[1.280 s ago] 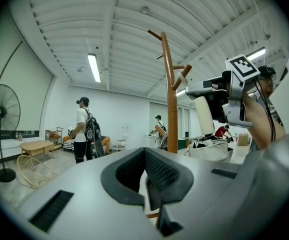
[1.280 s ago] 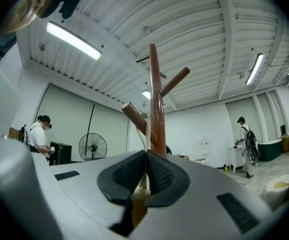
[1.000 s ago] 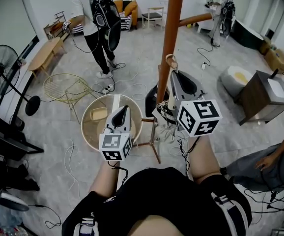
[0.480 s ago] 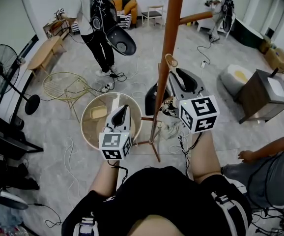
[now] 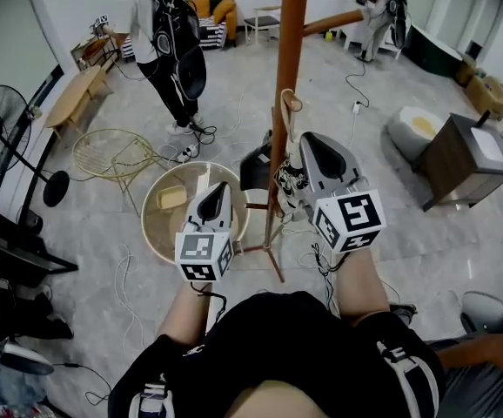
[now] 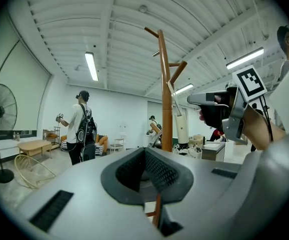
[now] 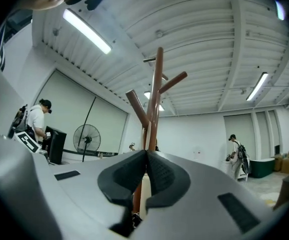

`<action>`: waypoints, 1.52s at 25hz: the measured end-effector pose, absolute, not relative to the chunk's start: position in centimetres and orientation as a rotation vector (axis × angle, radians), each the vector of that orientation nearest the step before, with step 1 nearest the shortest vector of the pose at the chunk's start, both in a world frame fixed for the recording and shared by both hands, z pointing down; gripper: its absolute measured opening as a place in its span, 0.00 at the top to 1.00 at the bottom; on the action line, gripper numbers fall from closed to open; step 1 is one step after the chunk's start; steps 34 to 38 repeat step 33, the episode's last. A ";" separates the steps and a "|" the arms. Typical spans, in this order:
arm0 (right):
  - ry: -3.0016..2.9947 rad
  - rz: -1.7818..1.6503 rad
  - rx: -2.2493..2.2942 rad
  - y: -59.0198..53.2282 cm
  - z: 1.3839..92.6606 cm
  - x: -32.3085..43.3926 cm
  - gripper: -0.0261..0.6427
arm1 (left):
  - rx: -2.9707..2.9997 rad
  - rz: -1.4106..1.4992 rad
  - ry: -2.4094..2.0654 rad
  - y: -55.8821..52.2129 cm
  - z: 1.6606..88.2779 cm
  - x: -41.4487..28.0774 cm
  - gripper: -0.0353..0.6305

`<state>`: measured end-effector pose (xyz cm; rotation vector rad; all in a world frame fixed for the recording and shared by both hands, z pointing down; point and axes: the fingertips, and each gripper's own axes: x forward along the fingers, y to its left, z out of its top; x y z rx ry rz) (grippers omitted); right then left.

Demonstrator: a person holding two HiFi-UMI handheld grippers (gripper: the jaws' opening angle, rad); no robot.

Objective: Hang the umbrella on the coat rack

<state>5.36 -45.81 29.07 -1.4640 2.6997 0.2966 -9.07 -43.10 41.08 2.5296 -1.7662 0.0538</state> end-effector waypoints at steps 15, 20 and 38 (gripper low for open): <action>2.643 0.133 -1.662 -44.7 36.1 9.3 0.94 | 2.554 0.091 -1.716 -42.7 41.4 -5.9 0.92; 2.629 0.090 -1.679 -44.9 37.0 9.7 0.94 | 2.566 0.117 -1.715 -42.4 41.5 -5.7 0.92; 2.614 0.029 -1.638 -44.9 37.5 9.5 0.94 | 2.586 0.120 -1.726 -42.5 41.0 -5.5 0.92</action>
